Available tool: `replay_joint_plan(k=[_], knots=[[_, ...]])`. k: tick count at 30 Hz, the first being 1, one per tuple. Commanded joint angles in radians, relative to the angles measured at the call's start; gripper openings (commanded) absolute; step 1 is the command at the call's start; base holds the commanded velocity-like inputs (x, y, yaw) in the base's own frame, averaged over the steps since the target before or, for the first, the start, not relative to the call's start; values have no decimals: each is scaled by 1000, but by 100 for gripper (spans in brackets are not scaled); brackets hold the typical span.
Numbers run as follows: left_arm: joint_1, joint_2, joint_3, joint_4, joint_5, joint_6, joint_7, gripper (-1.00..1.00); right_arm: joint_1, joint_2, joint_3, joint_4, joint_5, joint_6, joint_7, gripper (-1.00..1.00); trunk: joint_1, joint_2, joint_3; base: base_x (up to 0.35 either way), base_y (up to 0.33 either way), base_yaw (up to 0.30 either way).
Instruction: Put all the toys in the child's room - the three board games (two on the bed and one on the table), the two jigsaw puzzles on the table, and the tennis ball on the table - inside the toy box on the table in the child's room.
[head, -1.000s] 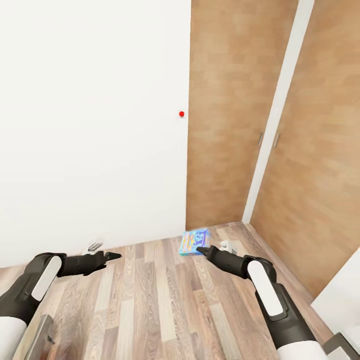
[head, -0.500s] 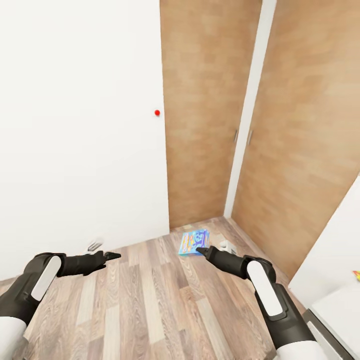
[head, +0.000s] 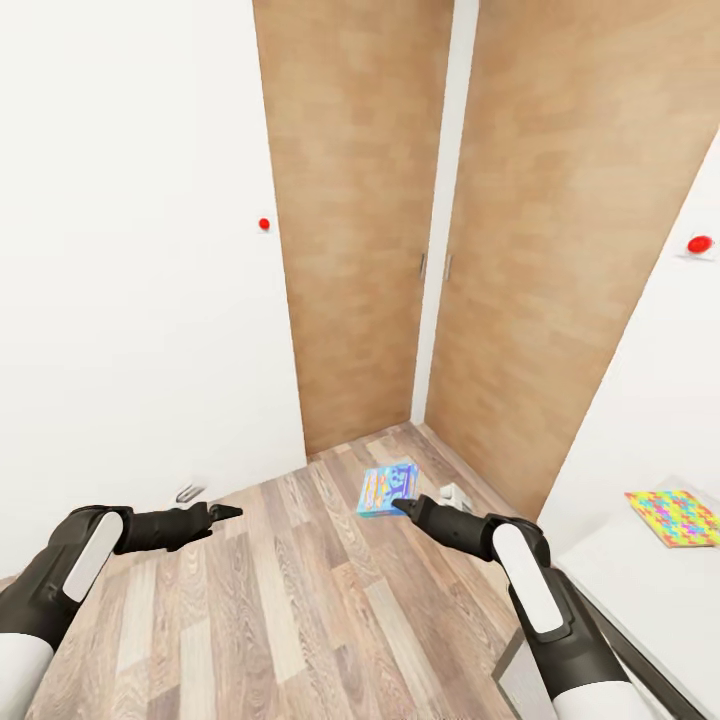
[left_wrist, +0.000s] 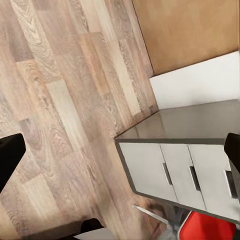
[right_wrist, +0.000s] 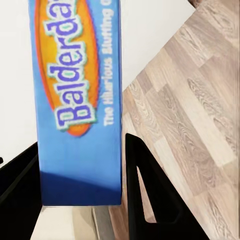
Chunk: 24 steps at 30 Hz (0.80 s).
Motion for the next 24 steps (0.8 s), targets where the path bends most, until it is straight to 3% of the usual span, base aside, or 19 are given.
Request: replay_joint_plan(k=[1,11,24], knots=[[-1,0,2,-1,-6,5,-8,100,-1,1,-1,4,-6,4,-1,-100,1,-2,-3,-37,0,-271],[-1,0,1,0,-6,5,-8,100,-1,0,-3,10,-5,3,-1,-100,1,-2,-7,-150,0,-245],[-1,0,0,0,-6,5,-8,100,-1,0,6,11,-6,-53,-1,-100,1,-2,-7,-6,0,-19]])
